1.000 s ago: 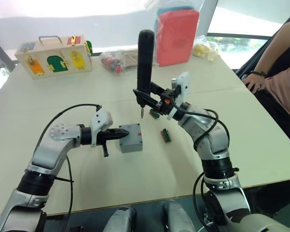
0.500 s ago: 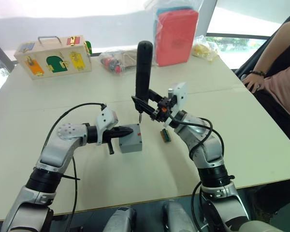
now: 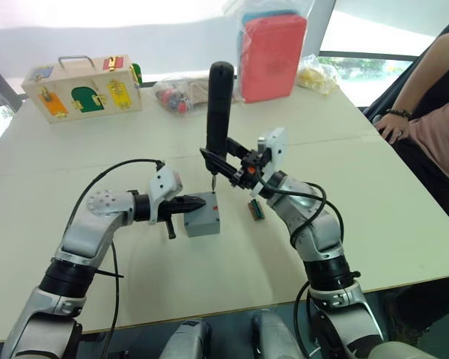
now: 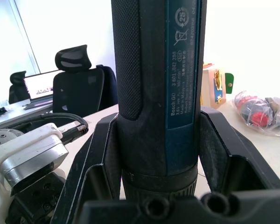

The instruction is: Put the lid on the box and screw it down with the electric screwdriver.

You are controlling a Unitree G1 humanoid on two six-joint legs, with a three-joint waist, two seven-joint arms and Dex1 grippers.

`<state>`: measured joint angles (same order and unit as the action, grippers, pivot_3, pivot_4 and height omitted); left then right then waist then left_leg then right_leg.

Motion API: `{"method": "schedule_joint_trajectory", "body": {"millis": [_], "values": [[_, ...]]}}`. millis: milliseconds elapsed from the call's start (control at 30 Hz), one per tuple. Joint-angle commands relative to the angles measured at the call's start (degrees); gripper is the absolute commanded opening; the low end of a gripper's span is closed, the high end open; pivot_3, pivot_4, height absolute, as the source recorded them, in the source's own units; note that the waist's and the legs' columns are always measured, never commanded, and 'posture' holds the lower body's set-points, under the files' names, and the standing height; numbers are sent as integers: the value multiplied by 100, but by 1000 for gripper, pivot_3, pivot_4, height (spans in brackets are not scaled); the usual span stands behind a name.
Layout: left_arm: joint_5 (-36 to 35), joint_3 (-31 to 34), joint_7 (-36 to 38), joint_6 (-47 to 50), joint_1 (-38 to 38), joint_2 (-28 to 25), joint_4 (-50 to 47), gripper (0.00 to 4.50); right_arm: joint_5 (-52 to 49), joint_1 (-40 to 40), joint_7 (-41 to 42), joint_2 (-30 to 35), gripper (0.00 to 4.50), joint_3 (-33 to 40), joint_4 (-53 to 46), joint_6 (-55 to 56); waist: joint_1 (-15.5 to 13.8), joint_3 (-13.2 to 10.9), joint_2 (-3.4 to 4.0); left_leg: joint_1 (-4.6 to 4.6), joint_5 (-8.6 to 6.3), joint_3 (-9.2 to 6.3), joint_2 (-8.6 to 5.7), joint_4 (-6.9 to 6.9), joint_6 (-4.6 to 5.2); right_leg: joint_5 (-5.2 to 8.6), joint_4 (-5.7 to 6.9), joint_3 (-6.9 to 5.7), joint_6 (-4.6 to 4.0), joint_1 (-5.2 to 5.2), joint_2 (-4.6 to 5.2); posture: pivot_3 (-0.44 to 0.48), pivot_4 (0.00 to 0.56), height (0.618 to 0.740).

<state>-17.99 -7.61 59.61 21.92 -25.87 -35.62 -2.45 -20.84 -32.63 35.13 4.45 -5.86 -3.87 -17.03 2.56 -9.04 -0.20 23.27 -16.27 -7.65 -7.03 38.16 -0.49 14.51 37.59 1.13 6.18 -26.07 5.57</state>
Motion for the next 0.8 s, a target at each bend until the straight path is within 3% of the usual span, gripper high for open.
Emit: {"method": "schedule_joint_trajectory", "body": {"millis": [33,800], "values": [[72,17,25,24,21,-93,-18,0,12,-76,85,-51,1806,-51,-113,333,0,0,0,0,0,0,0,0,0,0,0,0,0,0,0,0,150,740],[28,58,-45,113,181,-131,-216,0,367,228,476,112,1806,-391,455,795,0,2,0,-10,0,0,0,1,0,0,3,0,0,9,-1,0,150,740]]}}
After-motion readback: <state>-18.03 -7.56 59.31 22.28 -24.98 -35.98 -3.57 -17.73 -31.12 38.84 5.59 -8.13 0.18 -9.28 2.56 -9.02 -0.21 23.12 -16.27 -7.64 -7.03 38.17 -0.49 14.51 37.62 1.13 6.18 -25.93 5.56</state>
